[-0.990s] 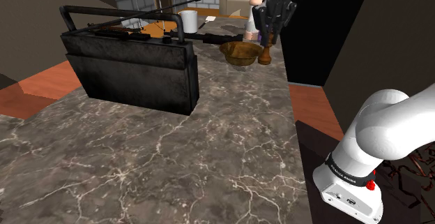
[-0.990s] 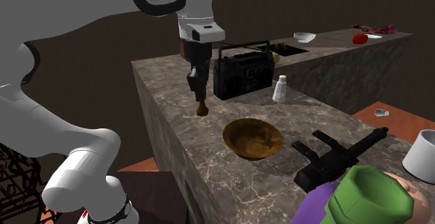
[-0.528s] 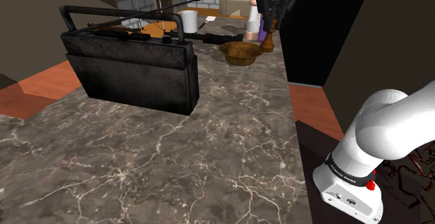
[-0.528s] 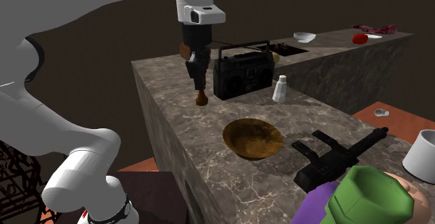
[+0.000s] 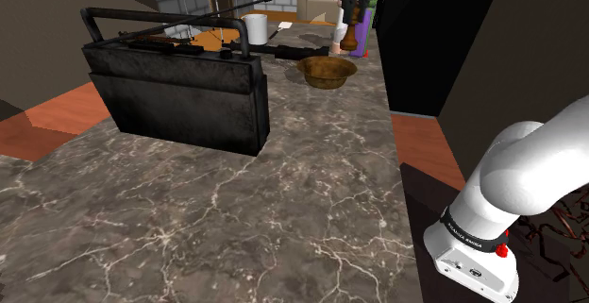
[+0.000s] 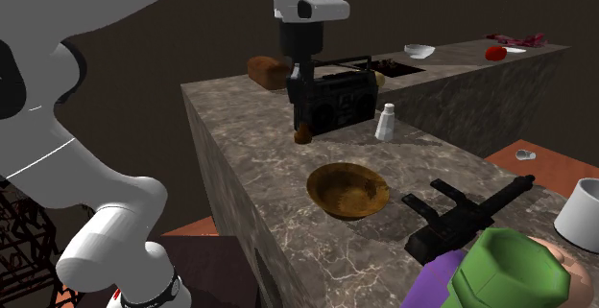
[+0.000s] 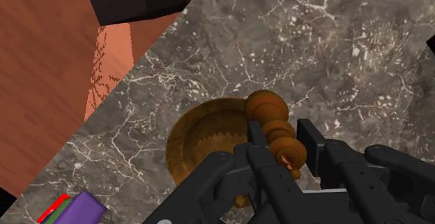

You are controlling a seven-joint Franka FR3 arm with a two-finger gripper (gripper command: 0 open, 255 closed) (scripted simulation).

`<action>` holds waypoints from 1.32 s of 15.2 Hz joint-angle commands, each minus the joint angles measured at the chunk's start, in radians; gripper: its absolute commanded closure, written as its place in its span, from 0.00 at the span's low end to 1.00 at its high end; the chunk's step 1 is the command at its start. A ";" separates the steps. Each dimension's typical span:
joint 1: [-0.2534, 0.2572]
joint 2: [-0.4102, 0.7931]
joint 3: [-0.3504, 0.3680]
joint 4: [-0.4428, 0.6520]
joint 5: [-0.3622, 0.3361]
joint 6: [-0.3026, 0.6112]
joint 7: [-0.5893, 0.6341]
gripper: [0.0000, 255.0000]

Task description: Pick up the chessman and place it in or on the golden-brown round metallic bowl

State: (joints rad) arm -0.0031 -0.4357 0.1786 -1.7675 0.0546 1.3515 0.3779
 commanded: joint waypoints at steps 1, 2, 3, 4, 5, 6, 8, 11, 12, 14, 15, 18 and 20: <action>-0.013 0.066 -0.018 0.065 -0.018 0.000 -0.029 1.00; -0.018 0.098 -0.025 0.097 -0.025 0.000 -0.041 1.00; -0.023 0.132 -0.032 0.131 -0.032 -0.002 -0.053 1.00; -0.028 0.166 -0.038 0.168 -0.039 -0.004 -0.064 1.00; -0.033 0.201 -0.044 0.206 -0.045 -0.008 -0.075 1.00; -0.038 0.237 -0.050 0.247 -0.051 -0.013 -0.086 1.00; -0.043 0.263 -0.056 0.263 -0.055 -0.003 -0.097 1.00; -0.043 0.240 -0.057 0.194 -0.052 0.043 -0.098 1.00; -0.043 0.233 -0.058 0.172 -0.051 0.058 -0.099 1.00; -0.043 0.220 -0.058 0.130 -0.050 0.087 -0.100 1.00; -0.043 0.214 -0.059 0.109 -0.049 0.102 -0.100 1.00; -0.043 0.197 -0.059 0.050 -0.048 0.145 -0.101 1.00; -0.042 0.188 -0.060 0.012 -0.047 0.173 -0.101 1.00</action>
State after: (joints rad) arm -0.0457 -0.2423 0.1189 -1.7313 0.0073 1.5057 0.2766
